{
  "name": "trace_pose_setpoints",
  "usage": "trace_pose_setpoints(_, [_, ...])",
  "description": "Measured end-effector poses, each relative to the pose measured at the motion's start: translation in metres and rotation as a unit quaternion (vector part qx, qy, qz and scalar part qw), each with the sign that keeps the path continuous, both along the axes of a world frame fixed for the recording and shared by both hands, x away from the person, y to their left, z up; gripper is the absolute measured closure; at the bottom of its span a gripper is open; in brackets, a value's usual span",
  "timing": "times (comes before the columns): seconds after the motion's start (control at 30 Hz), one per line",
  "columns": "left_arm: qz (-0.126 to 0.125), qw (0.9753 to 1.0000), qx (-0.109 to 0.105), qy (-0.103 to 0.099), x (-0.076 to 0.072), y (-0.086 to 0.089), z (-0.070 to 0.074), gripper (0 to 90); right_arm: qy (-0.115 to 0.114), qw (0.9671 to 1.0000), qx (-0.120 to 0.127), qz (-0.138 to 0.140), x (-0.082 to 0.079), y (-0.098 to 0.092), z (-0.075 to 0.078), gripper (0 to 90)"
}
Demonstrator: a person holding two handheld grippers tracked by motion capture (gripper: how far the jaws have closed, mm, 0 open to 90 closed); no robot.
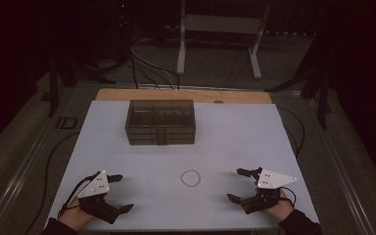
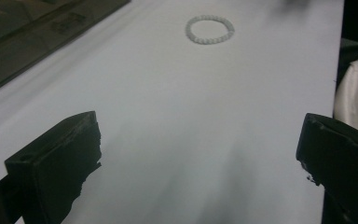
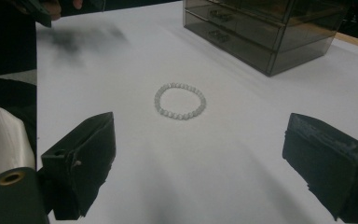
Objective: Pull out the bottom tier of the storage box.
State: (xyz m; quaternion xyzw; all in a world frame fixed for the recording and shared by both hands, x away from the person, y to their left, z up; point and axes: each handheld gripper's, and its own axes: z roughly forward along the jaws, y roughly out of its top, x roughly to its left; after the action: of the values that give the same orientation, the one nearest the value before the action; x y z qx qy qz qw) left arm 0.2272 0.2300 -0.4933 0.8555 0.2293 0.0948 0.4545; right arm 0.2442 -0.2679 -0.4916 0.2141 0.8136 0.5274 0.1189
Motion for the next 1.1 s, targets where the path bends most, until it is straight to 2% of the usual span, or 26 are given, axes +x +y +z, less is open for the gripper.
trace_pose_setpoints(0.1, [0.001,1.0,-0.002,0.005,0.002,0.0,0.0,0.0,0.005,0.9998,-0.016,0.001,0.0,-0.001,-0.004,9.4])
trace_pose_setpoints(0.3, [-0.004,0.9999,-0.002,0.015,0.002,-0.001,-0.001,0.0,0.011,0.9996,-0.025,0.009,-0.002,0.0,-0.004,9.4])
trace_pose_setpoints(0.37, [0.001,0.9997,-0.006,0.026,0.002,-0.001,0.0,0.0,0.013,0.9994,-0.031,0.012,-0.003,0.002,-0.004,9.4])
trace_pose_setpoints(0.43, [-0.004,0.9998,-0.002,0.021,0.002,-0.002,0.0,0.0,0.014,0.999,-0.039,0.015,-0.004,0.004,-0.005,9.4])
trace_pose_setpoints(0.6, [-0.014,0.9997,0.009,0.02,0.0,-0.006,-0.001,0.0,0.019,0.999,-0.039,0.014,-0.004,0.005,-0.006,9.4])
trace_pose_setpoints(0.67, [-0.014,0.9996,0.009,0.024,0.001,-0.006,-0.003,0.0,0.017,0.999,-0.039,0.013,-0.004,0.005,-0.005,9.4])
trace_pose_setpoints(0.8, [-0.018,0.9997,0.007,0.017,0.0,-0.007,-0.002,0.0,0.014,0.9992,-0.037,0.007,-0.005,0.006,-0.004,9.4])
trace_pose_setpoints(0.9, [-0.033,0.9991,0.005,0.025,0.0,-0.008,-0.002,0.0,0.012,0.9992,-0.038,0.004,-0.005,0.006,-0.004,9.4])
trace_pose_setpoints(1.1, [-0.059,0.9976,0.023,0.029,-0.001,-0.015,-0.003,0.0,0.009,0.9991,-0.042,0.006,-0.005,0.007,-0.004,9.4])
